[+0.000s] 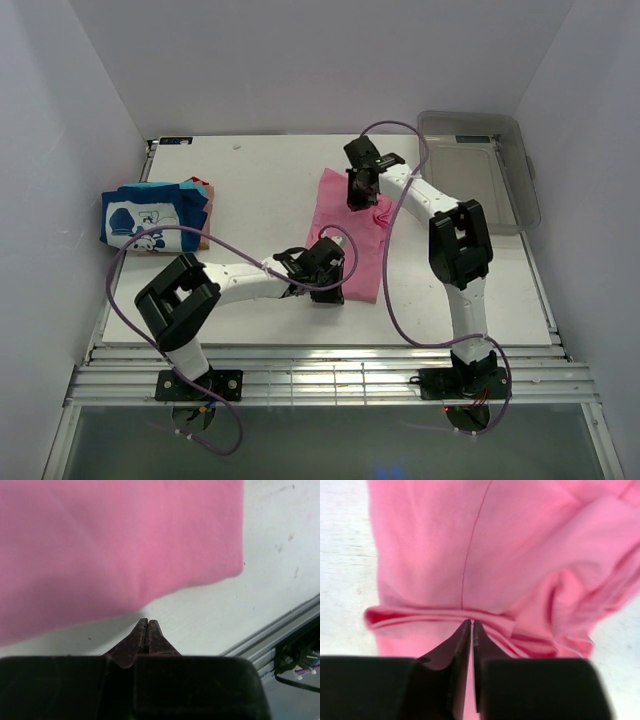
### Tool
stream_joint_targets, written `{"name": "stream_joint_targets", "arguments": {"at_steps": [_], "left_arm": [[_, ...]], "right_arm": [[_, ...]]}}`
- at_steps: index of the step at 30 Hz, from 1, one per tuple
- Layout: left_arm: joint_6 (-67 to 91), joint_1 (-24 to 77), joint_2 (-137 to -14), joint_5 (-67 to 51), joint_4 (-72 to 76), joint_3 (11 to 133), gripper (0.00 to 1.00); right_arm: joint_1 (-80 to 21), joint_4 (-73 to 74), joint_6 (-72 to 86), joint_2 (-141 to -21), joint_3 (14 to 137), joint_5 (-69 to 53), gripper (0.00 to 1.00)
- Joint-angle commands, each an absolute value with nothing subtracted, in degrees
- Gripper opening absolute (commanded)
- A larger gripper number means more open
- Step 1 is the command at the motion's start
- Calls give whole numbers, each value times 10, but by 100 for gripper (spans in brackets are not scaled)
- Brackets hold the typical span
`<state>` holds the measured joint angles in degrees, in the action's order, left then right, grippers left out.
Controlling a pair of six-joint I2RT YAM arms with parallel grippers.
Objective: Fold and stack the t-shirts
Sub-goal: Fold the folded rectangular tshirt in 1/3 of the way, then grab one side of the 2/3 rectangular tshirt with both arms
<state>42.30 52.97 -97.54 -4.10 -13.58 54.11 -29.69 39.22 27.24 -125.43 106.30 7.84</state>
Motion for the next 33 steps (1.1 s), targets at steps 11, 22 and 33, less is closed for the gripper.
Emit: {"name": "stream_joint_targets", "arguments": {"at_steps": [11,22,33], "left_arm": [[359,453,-831,57,-259,587,82],[290,360,-897,-30,-232,556,98],[302,360,-896,-48,-204,495,98]], "right_arm": [[-391,411,369,-900,726,141,67],[-458,389,460,-866,584,144,74],[-459,334,477,-877,522,147,73]]}}
